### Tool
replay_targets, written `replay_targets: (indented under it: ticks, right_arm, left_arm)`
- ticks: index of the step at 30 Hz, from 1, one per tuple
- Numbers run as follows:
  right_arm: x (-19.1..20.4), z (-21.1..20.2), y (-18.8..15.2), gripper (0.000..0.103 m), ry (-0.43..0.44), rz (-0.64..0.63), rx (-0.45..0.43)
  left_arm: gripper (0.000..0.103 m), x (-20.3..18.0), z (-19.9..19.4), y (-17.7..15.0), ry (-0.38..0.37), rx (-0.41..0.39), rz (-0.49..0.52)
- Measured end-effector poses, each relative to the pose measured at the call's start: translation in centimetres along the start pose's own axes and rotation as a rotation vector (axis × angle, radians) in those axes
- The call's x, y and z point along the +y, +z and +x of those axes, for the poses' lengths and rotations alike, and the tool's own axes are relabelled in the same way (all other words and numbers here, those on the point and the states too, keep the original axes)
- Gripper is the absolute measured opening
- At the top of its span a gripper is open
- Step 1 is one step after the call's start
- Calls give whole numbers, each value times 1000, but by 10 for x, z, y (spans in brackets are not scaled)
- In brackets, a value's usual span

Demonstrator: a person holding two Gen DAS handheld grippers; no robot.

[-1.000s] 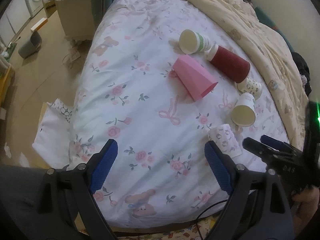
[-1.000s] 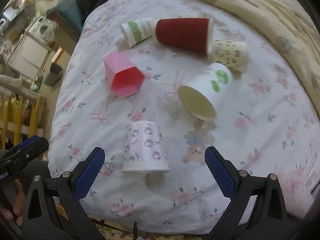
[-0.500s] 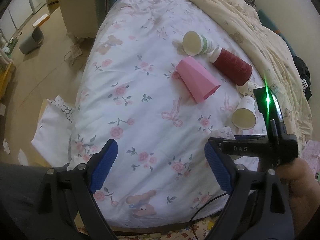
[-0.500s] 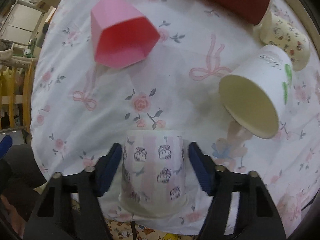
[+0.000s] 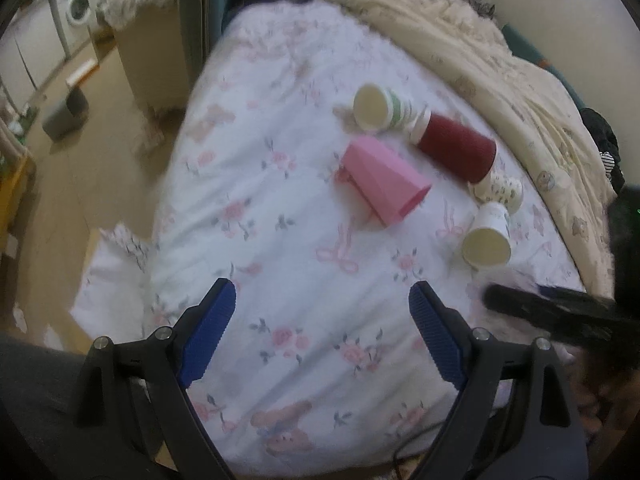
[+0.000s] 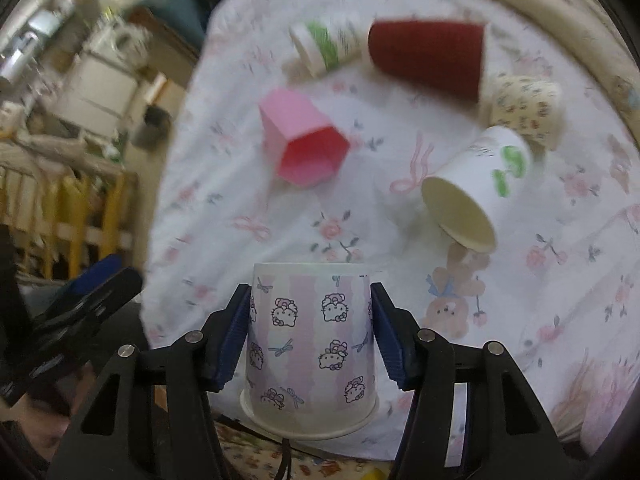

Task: Flip cup upside down
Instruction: 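Carry the cup with the right gripper beside the pink cup, release it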

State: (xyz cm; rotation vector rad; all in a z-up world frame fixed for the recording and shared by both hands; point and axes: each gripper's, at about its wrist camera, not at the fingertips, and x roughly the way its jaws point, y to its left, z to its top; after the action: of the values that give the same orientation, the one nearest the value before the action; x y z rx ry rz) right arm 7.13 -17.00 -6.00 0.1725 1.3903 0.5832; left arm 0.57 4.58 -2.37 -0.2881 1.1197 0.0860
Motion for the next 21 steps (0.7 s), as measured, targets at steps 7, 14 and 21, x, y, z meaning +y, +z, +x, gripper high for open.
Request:
replay_targets:
  ticks: [7, 14, 21]
  right_arm:
    - [-7, -49, -23, 60, 1, -7, -217]
    - [-27, -48, -29, 60, 24, 59, -306]
    - [-27, -35, -22, 60, 44, 64, -266]
  left_arm:
    - [86, -12, -1, 1, 0, -46, 37]
    - [86, -25, 8, -1, -6, -6, 77]
    - [86, -30, 17, -17, -46, 71, 130]
